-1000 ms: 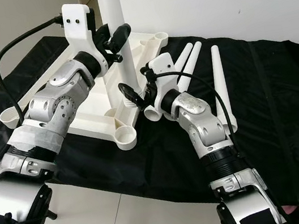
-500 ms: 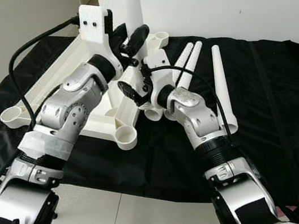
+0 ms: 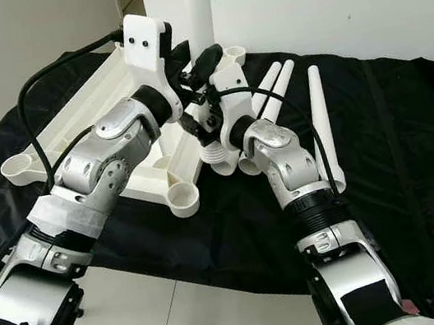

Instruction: Building children table

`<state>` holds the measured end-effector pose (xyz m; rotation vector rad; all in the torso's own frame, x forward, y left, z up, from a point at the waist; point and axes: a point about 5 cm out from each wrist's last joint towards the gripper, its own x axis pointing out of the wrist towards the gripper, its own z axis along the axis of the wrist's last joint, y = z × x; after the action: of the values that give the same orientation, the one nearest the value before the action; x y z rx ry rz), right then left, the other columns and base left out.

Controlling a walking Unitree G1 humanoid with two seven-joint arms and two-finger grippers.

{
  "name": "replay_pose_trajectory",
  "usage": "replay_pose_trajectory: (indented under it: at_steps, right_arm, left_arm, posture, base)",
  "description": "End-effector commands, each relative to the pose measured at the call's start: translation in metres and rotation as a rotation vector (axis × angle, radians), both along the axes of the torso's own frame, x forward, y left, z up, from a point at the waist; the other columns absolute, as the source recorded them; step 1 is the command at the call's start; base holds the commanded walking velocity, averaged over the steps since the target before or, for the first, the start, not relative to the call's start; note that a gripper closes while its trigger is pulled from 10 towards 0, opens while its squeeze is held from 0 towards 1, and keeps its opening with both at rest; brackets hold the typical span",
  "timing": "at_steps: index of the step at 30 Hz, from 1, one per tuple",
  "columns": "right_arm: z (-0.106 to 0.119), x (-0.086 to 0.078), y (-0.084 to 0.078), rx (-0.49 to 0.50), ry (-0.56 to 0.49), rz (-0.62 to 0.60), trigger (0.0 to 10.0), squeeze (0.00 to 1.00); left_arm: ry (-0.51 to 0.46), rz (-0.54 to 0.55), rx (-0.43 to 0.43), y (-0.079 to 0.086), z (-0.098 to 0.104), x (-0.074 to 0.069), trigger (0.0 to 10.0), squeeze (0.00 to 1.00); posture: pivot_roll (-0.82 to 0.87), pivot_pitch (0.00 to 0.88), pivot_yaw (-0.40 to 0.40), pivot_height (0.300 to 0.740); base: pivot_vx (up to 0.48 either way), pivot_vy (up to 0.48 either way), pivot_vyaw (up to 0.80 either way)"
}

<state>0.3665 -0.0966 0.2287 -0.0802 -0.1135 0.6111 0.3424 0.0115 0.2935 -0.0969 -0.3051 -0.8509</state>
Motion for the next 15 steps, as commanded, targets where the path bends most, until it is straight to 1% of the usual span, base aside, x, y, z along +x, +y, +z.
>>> replay_pose_trajectory:
  at_steps: [1, 7, 13, 14, 15]
  right_arm:
    - [0.0023, 0.0026, -0.0017, -0.006, 0.000, -0.010, 0.0, 0.00]
    - [-0.0011, 0.0035, -0.0016, -0.008, 0.015, -0.014, 0.0, 0.00]
    - [-0.0013, 0.0043, -0.0012, 0.000, 0.017, -0.024, 0.0, 0.00]
    - [-0.0011, 0.0051, -0.0014, -0.003, 0.017, -0.036, 10.0, 0.00]
    - [-0.0013, 0.0058, -0.0016, 0.002, 0.018, -0.047, 10.0, 0.00]
  left_arm:
    - [-0.104, -0.379, 0.100, -0.0138, 0.0015, -0.0211, 10.0, 0.00]
    - [-0.111, -0.378, 0.098, -0.0133, 0.0039, -0.0214, 10.0, 0.00]
    - [-0.103, -0.400, 0.088, -0.0138, 0.0044, -0.0240, 10.0, 0.00]
    - [-0.097, -0.412, 0.079, -0.0140, 0.0047, -0.0250, 10.0, 0.00]
    - [-0.071, -0.437, 0.047, -0.0131, 0.0071, -0.0257, 10.0, 1.00]
  posture:
    - [0.00, 0.019, -0.014, 0.740]
    - [0.00, 0.018, -0.011, 0.740]
    - [0.00, 0.014, -0.011, 0.740]
    - [0.00, 0.013, -0.010, 0.740]
    - [0.00, 0.013, -0.010, 0.740]
  base:
    - [0.000, 0.000, 0.00]
    - [0.000, 0.000, 0.00]
    - [0.000, 0.000, 0.00]
    - [0.000, 0.000, 0.00]
    - [0.000, 0.000, 0.00]
